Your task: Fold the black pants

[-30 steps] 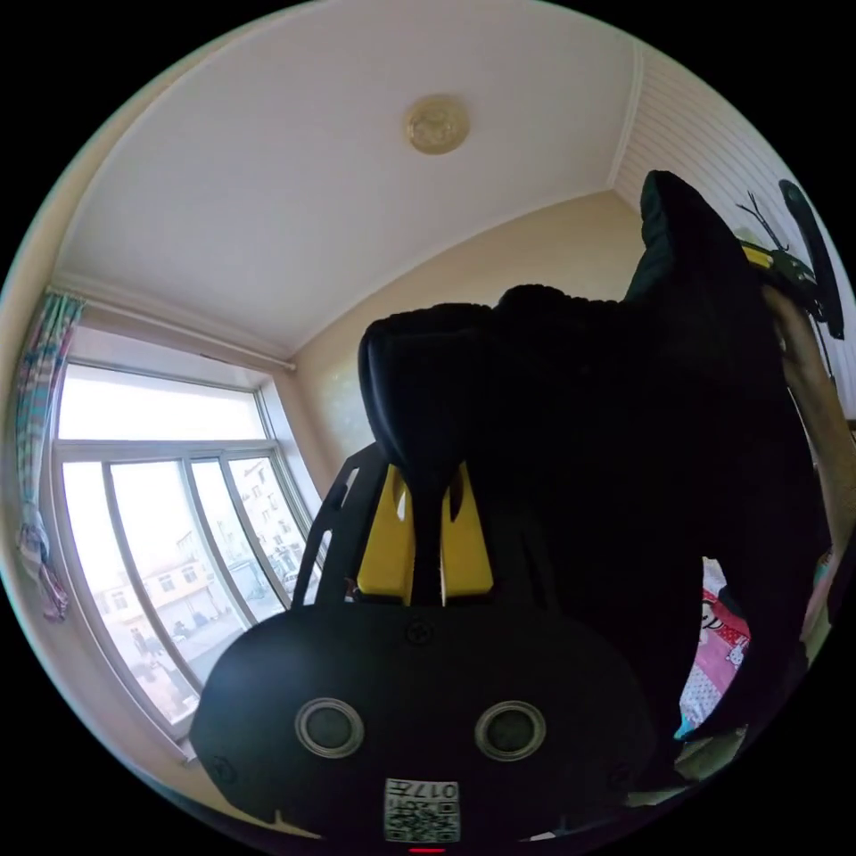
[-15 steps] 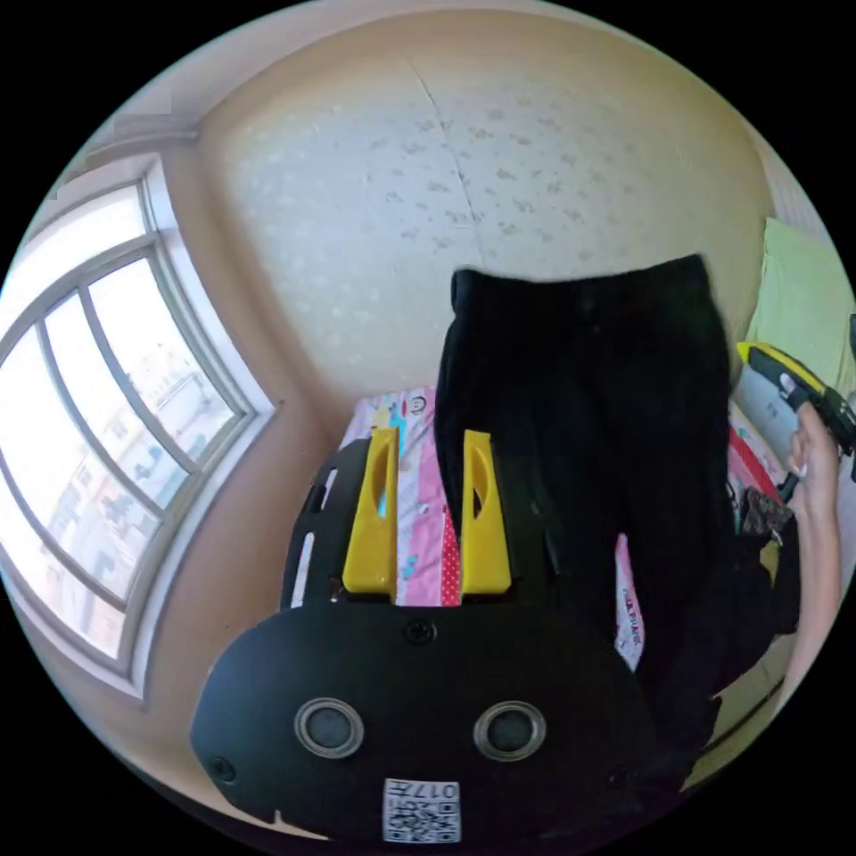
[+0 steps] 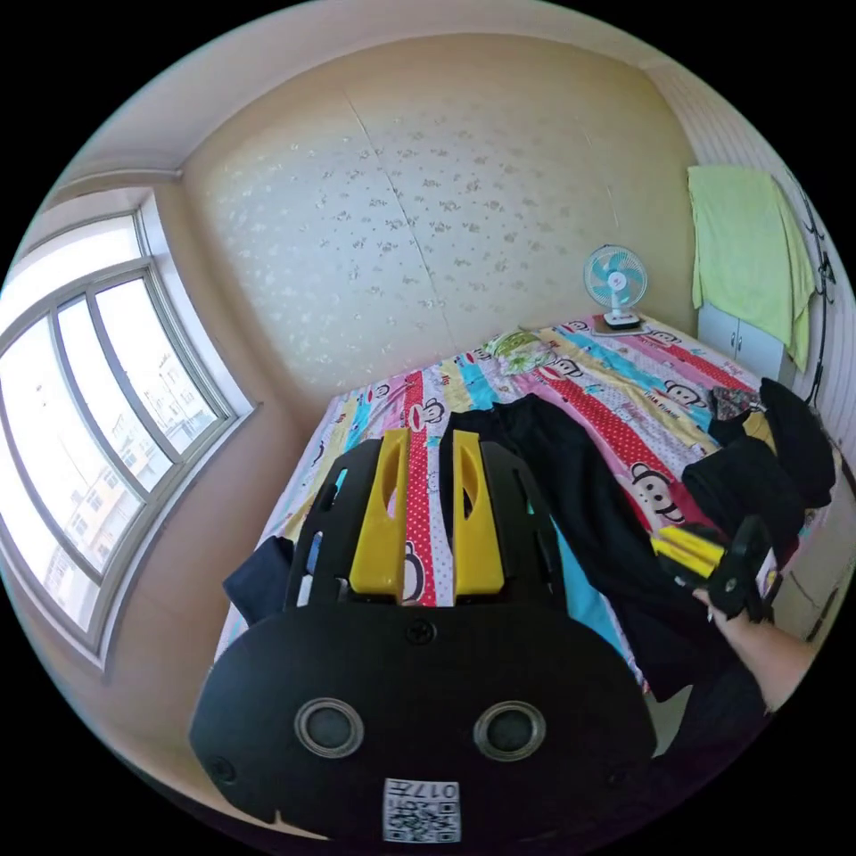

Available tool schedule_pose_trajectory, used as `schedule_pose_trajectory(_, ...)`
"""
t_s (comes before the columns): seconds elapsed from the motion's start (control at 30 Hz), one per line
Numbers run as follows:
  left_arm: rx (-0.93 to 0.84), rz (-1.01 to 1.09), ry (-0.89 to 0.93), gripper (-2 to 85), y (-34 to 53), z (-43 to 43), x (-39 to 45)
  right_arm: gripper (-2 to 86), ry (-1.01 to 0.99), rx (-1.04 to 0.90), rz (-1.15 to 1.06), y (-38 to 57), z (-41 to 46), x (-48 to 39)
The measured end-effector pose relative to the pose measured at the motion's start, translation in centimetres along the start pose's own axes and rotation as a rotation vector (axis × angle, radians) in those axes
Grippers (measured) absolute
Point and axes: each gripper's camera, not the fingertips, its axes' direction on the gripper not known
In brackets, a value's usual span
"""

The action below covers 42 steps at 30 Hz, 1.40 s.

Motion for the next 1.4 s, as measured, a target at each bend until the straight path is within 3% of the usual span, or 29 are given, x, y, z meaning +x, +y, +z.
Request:
schedule_pose_trajectory(0.13, 0.017, -0.032, 0.024, 8.1, 0.2, -1.2, -3.0, 4.4, -0.061, -0.039, 0.043, 4.0, -0.1, -0.7)
schedule_pose_trajectory(0.3, -0.005, -0.051, 0.066, 8.2, 0.6, -0.2, -6.1, 4.3, -0.239, -0.101, 0.252, 8.6, -0.3, 1.8)
schedule_pose_trajectory(0.53, -0.098, -0.046, 0.121, 8.6, 2.3, 3.4, -9.5, 4.2, -0.239, -0.123, 0.326, 12.4, -1.4, 4.6)
schedule_pose_trajectory(0.63, -0.200, -0.110, 0.211, 12.0, 6.3, 7.1, -11.9, 4.5, -0.276, -0.119, 0.378, 14.2, -1.7, 5.5)
schedule_pose_trajectory(0.77, -0.511, -0.233, 0.394, 16.2, 18.0, 14.0, -14.4, 5.0, -0.391, -0.132, 0.444, 17.5, -2.0, 5.7)
schedule_pose_trajectory(0.9, -0.700, -0.244, 0.354, 16.1, 25.0, 18.0, -15.7, 6.2, -0.436, -0.168, 0.386, 20.5, -1.7, 4.2)
schedule_pose_trajectory(1.03, -0.601, -0.304, 0.142, 13.6, 26.7, 18.0, -21.9, 7.9, -0.602, -0.117, 0.315, 21.6, -2.3, 2.2)
schedule_pose_trajectory(1.1, -0.591, -0.369, 0.189, 13.3, 27.7, 19.2, -25.3, 9.3, -0.678, -0.106, 0.267, 21.2, -2.1, 0.2)
schedule_pose_trajectory(1.2, -0.768, -0.389, 0.383, 11.8, 31.0, 25.4, -27.9, 9.9, -0.624, -0.190, 0.233, 20.2, 1.0, -2.9)
schedule_pose_trajectory(1.27, -0.713, -0.349, 0.401, 5.4, 31.2, 25.0, -29.8, 7.3, -0.601, -0.308, 0.230, 20.2, 3.8, -4.7)
schedule_pose_trajectory(1.33, -0.768, -0.313, 0.570, 3.5, 30.8, 24.1, -31.2, 3.1, -0.620, -0.265, 0.233, 20.4, 2.6, -4.5)
schedule_pose_trajectory(1.4, -0.783, -0.334, 0.629, 3.0, 30.7, 21.3, -33.5, 2.0, -0.618, -0.180, 0.129, 21.2, -1.6, -4.3)
